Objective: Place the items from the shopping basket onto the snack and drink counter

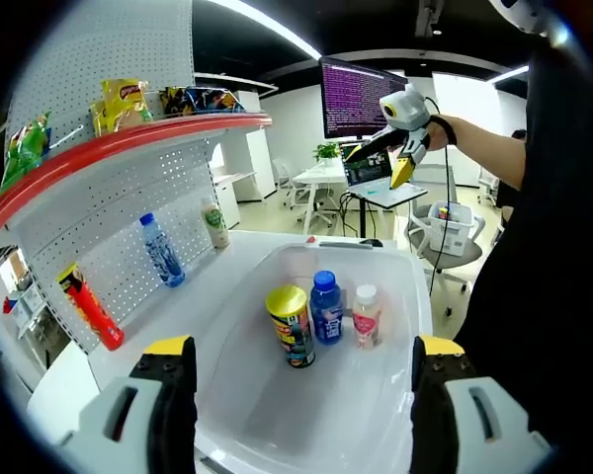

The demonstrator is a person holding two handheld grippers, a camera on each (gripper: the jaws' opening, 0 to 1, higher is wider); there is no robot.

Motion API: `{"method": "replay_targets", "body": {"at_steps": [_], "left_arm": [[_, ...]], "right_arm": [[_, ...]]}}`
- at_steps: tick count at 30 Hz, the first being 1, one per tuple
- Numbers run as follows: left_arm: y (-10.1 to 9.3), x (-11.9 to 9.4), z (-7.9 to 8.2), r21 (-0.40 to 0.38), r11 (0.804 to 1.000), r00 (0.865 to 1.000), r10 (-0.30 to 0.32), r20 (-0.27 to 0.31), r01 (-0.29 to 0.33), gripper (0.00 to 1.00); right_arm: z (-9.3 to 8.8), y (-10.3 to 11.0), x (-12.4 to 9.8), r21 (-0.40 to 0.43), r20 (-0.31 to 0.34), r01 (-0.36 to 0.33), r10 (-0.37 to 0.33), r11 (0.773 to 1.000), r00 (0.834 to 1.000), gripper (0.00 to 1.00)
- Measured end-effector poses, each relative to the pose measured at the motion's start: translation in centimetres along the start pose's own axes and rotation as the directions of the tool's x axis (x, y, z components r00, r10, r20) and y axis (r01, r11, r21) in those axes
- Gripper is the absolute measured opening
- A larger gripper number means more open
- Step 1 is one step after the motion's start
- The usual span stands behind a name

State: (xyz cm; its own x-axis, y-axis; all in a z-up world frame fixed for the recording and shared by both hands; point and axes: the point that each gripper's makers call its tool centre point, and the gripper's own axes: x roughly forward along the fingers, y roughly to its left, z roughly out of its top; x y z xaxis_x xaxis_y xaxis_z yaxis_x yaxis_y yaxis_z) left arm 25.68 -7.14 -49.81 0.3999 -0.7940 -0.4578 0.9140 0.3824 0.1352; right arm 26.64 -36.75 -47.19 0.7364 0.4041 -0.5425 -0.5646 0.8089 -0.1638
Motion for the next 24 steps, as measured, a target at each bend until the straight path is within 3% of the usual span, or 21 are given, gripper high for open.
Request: {"method": "replay_targets", "body": {"at_steps": [11, 24], "left_arm": [[-0.1, 0.4, -0.3, 0.0, 1.0, 1.0, -0.017, -0.008, 0.017, 0.9], [0.1, 1.1, -1.0, -0.009, 1.0, 0.999, -0.018, -0.031, 0.018, 0.89]], "right_arm": [[-2.3, 1.9, -0.3, 0.018, -0.042, -0.065, 0.066, 0.998, 0.997, 0.97], [-3.2, 2.3, -0.2, 0.037, -0.065, -0.075, 0.077, 0.996, 0.995, 0.97]]}}
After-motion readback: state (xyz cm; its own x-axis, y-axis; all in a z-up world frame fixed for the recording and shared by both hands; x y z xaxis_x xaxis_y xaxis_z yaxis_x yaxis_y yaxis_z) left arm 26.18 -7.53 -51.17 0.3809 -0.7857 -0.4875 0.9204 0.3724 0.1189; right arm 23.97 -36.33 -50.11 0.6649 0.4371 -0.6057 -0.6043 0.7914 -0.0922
